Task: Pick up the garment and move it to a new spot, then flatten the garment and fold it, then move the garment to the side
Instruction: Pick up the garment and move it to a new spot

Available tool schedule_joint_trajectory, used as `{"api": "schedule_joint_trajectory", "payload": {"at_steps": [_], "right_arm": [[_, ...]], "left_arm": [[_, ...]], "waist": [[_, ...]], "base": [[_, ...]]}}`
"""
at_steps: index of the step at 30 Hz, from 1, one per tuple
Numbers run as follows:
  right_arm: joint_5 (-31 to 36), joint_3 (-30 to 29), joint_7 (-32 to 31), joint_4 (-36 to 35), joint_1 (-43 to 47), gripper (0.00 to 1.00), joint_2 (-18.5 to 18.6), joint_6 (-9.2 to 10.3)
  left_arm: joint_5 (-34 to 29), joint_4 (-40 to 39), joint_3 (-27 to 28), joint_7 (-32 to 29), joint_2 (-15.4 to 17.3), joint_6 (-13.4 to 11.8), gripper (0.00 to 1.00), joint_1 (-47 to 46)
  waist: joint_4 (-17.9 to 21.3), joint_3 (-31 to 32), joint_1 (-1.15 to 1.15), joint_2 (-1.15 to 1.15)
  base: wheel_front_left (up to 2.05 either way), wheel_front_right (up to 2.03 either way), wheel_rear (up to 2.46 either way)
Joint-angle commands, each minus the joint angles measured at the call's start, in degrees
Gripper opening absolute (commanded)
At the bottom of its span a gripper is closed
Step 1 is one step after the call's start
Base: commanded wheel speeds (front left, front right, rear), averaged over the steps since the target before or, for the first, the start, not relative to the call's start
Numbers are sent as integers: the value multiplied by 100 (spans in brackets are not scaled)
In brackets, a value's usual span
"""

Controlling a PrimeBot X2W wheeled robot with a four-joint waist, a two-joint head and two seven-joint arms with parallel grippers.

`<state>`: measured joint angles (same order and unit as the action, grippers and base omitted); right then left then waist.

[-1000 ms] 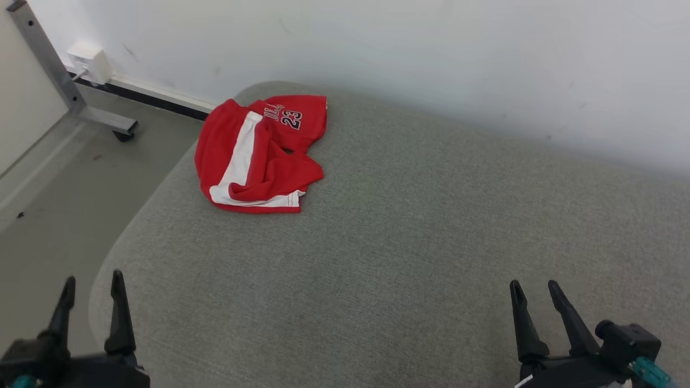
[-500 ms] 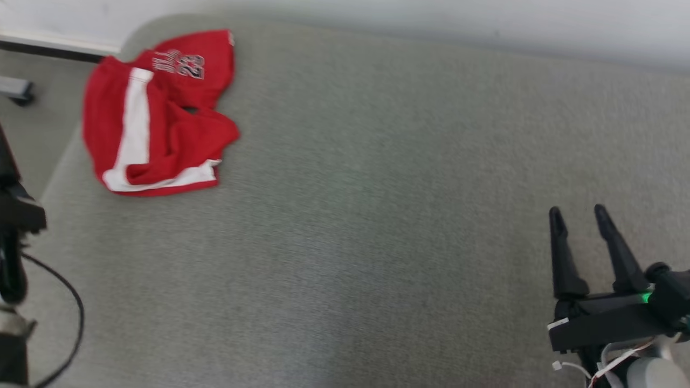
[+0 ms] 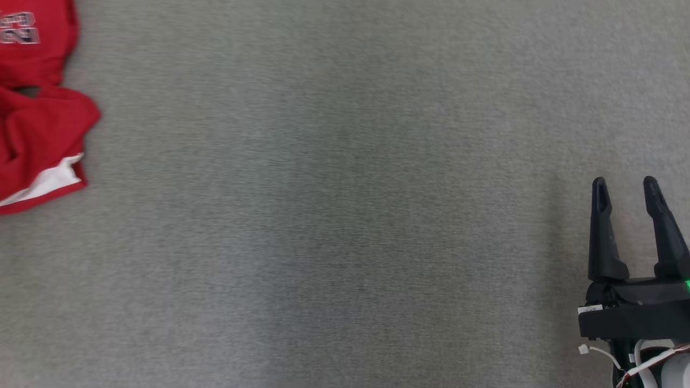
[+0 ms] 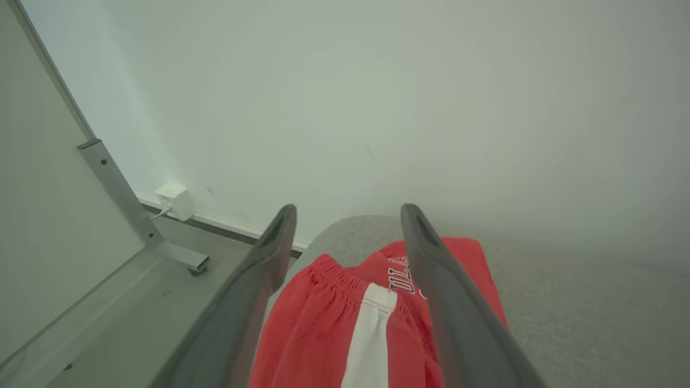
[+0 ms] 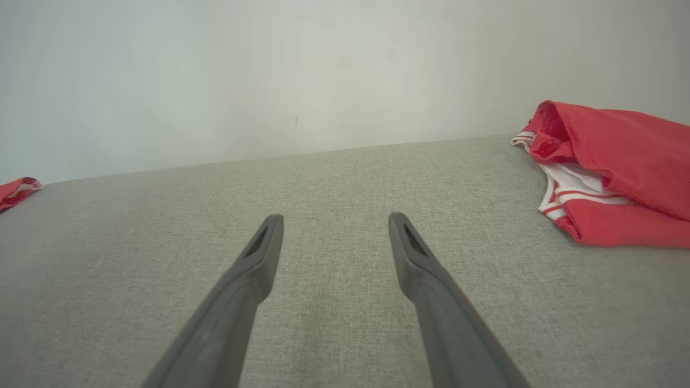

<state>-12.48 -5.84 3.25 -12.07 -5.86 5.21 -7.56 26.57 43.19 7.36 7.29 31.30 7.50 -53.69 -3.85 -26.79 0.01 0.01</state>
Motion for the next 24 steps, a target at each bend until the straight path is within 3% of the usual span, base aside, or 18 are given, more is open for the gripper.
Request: {"api": "schedule_joint_trajectory", "payload": {"at_steps": [1, 9, 20, 21, 23, 24], "right_arm": [[67, -26, -11, -65, -10, 100, -28, 12], [65, -124, -76, -242, -35, 100, -38, 12], [113, -134, -158, -337, -41, 100, -27, 12], [113, -129, -158, -342, -43, 100, -25, 12], [118, -128, -177, -348, -46, 100, -27, 12], [116, -121, -187, -343, -47, 100, -20, 12]], "left_arm": [[-30, 217, -82, -89, 174, -11, 100, -95], [246, 1221, -578, -621, 416, -10, 100, -362], [919, 1891, -1177, -2286, 333, -12, 100, -338], [952, 1885, -1209, -2286, 354, -12, 45, -337], [1034, 1874, -1277, -2291, 344, -12, 0, -318], [1046, 1889, -1319, -2305, 360, -12, 0, -289]], "waist": [[464, -431, -1, -1], [567, -536, -1, -1], [494, -490, -1, -1], [485, -477, -1, -1], [464, -441, -1, -1], [451, -419, -1, -1]], "base": [[0, 0, 0], [0, 0, 0], [0, 0, 0], [0, 0, 0], [0, 0, 0], [0, 0, 0]]}}
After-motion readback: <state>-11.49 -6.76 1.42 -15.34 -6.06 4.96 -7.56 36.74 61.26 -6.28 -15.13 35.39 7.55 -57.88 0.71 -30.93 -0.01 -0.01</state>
